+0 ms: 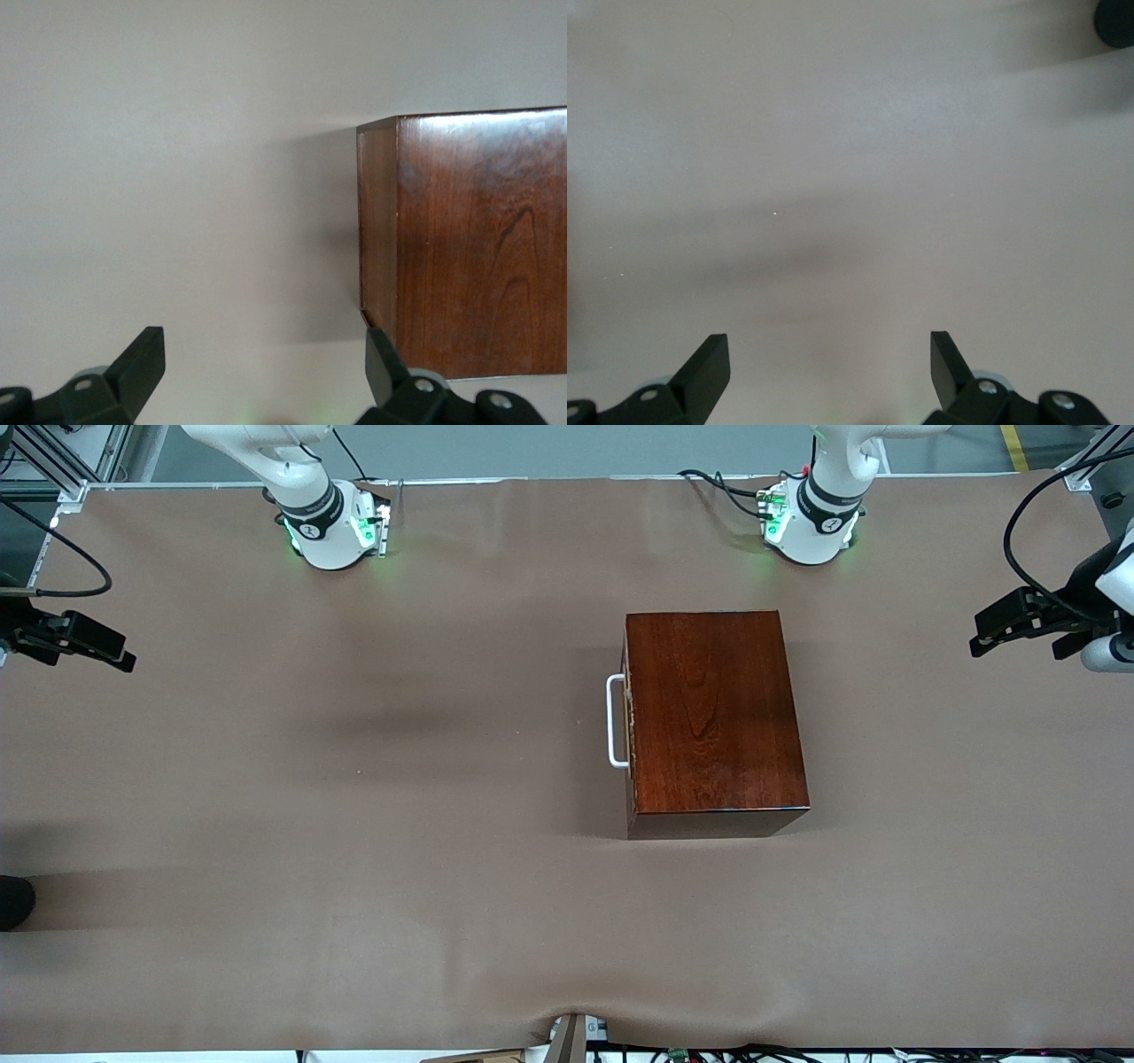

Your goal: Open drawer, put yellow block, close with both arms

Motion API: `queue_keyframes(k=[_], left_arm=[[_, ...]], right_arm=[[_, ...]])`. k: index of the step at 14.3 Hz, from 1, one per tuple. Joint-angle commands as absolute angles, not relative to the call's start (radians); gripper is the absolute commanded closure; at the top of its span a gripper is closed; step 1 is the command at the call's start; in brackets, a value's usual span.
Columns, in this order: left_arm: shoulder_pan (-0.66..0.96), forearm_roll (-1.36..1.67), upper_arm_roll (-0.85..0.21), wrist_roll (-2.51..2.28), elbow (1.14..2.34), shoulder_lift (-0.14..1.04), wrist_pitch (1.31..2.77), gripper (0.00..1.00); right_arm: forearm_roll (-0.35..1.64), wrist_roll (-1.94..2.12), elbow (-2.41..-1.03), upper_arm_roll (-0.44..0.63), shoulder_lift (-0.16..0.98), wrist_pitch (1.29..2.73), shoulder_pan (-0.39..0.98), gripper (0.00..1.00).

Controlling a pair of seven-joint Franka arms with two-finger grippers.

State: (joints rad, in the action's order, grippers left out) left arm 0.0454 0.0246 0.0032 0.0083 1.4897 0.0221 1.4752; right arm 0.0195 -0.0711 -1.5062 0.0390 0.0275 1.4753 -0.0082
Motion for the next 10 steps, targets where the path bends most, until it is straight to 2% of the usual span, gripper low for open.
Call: queue_keyframes(k=[1, 10], left_arm=[[0.034, 0.028, -0.006, 0.032, 1.476, 0.029, 1.445, 0.00], [0.032, 0.028, -0.005, 0.025, 1.476, 0.038, 1.447, 0.00]], right_arm=[[0.034, -0.077, -1.511, 0.043, 0.008, 1.468, -0.005, 0.00], [0.034, -0.077, -1.511, 0.043, 0.008, 1.468, -0.003, 0.00]])
